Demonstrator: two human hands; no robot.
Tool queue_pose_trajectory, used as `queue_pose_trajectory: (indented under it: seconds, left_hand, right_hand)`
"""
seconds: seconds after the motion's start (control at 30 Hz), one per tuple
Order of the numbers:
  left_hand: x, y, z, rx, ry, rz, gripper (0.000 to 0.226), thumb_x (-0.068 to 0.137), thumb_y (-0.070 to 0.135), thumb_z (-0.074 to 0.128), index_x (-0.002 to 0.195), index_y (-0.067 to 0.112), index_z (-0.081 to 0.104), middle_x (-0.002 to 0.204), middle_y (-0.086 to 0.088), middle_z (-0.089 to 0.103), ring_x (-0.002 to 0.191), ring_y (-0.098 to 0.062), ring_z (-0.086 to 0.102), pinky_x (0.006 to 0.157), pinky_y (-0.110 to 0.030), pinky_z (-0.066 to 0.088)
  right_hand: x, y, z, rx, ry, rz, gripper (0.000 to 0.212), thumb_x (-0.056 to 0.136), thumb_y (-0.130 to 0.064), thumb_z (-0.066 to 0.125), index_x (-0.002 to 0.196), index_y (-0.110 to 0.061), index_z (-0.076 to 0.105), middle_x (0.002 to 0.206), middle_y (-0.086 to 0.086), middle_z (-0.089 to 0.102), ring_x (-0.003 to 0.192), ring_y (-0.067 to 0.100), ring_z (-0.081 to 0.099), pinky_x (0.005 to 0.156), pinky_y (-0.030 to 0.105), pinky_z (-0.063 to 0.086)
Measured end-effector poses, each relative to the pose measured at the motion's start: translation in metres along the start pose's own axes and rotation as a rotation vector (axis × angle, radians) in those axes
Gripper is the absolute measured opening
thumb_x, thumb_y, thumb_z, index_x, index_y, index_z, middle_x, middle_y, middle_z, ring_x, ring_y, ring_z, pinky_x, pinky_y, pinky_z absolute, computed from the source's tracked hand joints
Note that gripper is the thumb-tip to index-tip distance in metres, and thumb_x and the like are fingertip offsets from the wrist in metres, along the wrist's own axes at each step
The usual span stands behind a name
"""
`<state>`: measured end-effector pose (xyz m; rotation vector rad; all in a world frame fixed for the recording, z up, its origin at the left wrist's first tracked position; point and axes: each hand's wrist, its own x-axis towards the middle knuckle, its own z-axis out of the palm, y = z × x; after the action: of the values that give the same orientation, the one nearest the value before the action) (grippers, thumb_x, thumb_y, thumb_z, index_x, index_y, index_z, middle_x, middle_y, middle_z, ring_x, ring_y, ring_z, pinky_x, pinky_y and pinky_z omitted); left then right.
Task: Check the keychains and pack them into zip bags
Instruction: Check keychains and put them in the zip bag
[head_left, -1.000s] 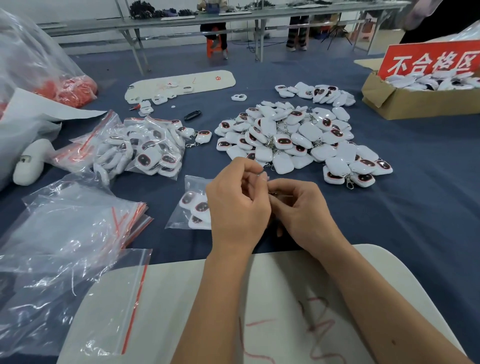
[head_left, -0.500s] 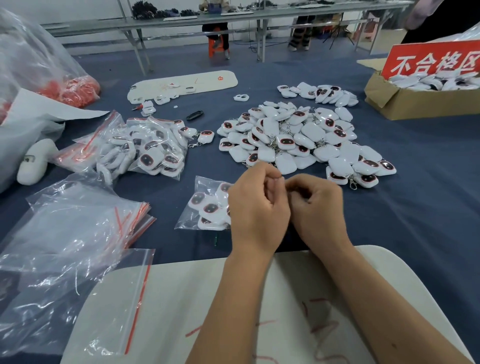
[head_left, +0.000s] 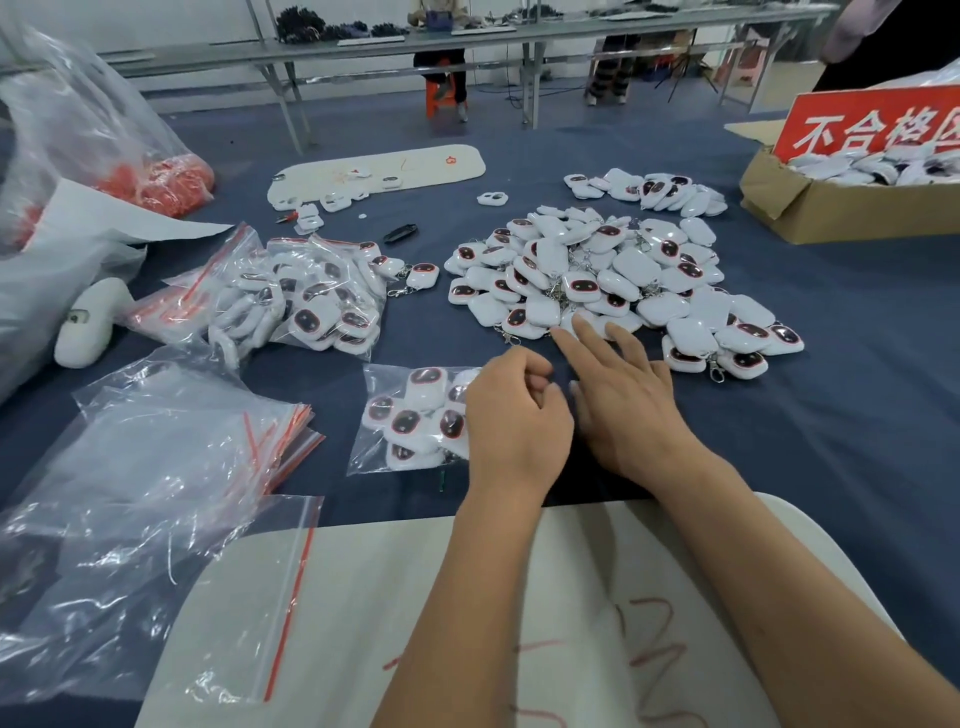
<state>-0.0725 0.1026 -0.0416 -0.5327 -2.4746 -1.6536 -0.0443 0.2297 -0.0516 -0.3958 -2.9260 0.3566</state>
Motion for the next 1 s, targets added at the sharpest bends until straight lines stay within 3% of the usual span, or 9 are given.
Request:
queue_pose_trajectory:
  seconds: [0.07,0.13,0.33,0.47,0.53,0.67,0.77,0.9,1.0]
  left_hand:
    - [0.004,-0.003,-0.004,0.054,0.021,-0.005,0.013,0.086,0.002,0.063,0.092,0.011,0.069,0.093,-0.002,0.067,0.091,-0.020,0.062,0.088,-0.041,0.052]
    - [0.006,-0.006,-0.008,0.086,0.042,-0.007,0.013,0.088,0.001,0.062,0.092,0.011,0.070,0.096,-0.002,0.068,0.093,-0.020,0.062,0.091,-0.041,0.051]
    - [0.006,-0.005,-0.010,0.020,0.057,-0.010,0.018,0.089,0.000,0.060,0.090,0.013,0.073,0.090,0.002,0.071,0.087,-0.014,0.064,0.087,-0.037,0.054]
    - [0.006,-0.002,-0.011,-0.084,-0.027,0.045,0.014,0.093,0.007,0.066,0.094,0.018,0.074,0.089,0.010,0.071,0.080,-0.003,0.064,0.079,-0.024,0.054]
    - [0.006,0.000,-0.011,-0.158,-0.095,0.028,0.013,0.095,0.009,0.065,0.094,0.018,0.075,0.086,0.008,0.073,0.079,-0.012,0.068,0.078,-0.035,0.059]
    - [0.005,-0.002,-0.014,-0.163,-0.205,0.013,0.007,0.095,0.014,0.070,0.095,0.017,0.076,0.082,-0.004,0.073,0.076,-0.023,0.068,0.076,-0.047,0.058]
    - [0.004,0.000,-0.015,-0.203,-0.289,-0.020,0.005,0.092,0.009,0.075,0.096,0.012,0.076,0.082,-0.015,0.072,0.069,-0.026,0.064,0.070,-0.047,0.061]
    - [0.006,-0.001,-0.014,-0.324,-0.195,-0.127,0.011,0.095,0.008,0.072,0.106,0.009,0.076,0.088,-0.011,0.073,0.065,-0.012,0.066,0.054,-0.022,0.054]
    - [0.008,-0.005,-0.015,-0.316,-0.192,-0.171,0.011,0.096,0.015,0.069,0.105,0.017,0.076,0.090,-0.008,0.073,0.069,-0.010,0.062,0.056,-0.019,0.045]
  right_hand:
    - [-0.005,-0.002,-0.002,0.092,0.169,-0.013,0.052,0.102,-0.022,0.059,0.152,-0.026,0.049,0.161,-0.002,0.046,0.148,0.027,0.037,0.114,0.050,0.026]
    - [-0.010,-0.002,-0.005,0.181,0.382,-0.016,0.033,0.088,-0.019,0.078,0.121,-0.019,0.072,0.120,0.001,0.074,0.117,0.031,0.061,0.102,0.048,0.037]
    - [-0.015,-0.003,-0.009,0.238,0.286,0.036,0.023,0.097,-0.020,0.071,0.118,-0.012,0.073,0.113,0.006,0.073,0.106,0.029,0.056,0.091,0.037,0.043]
    - [-0.022,-0.004,-0.016,0.623,0.368,0.016,0.019,0.104,-0.018,0.063,0.090,-0.013,0.075,0.077,-0.004,0.071,0.074,0.014,0.061,0.074,0.032,0.048]
    - [-0.026,-0.004,-0.018,0.770,0.255,0.021,0.023,0.104,-0.019,0.063,0.085,-0.021,0.076,0.070,-0.013,0.069,0.066,0.003,0.059,0.065,0.021,0.046]
    - [-0.030,-0.003,-0.008,0.882,0.295,0.146,0.007,0.097,-0.029,0.074,0.091,-0.025,0.073,0.079,-0.009,0.072,0.075,0.003,0.066,0.070,0.018,0.051]
    - [-0.026,0.000,-0.007,1.021,0.423,0.255,0.019,0.093,-0.038,0.078,0.091,-0.021,0.069,0.084,-0.009,0.072,0.076,-0.002,0.065,0.070,0.014,0.049]
    - [-0.025,0.003,-0.008,1.272,0.291,0.224,0.014,0.098,-0.032,0.073,0.095,-0.018,0.074,0.086,-0.003,0.076,0.081,0.010,0.069,0.079,0.031,0.057]
    - [-0.025,0.002,-0.008,1.288,0.236,0.145,0.006,0.094,-0.015,0.077,0.100,-0.018,0.077,0.090,-0.002,0.079,0.086,0.010,0.073,0.082,0.022,0.056]
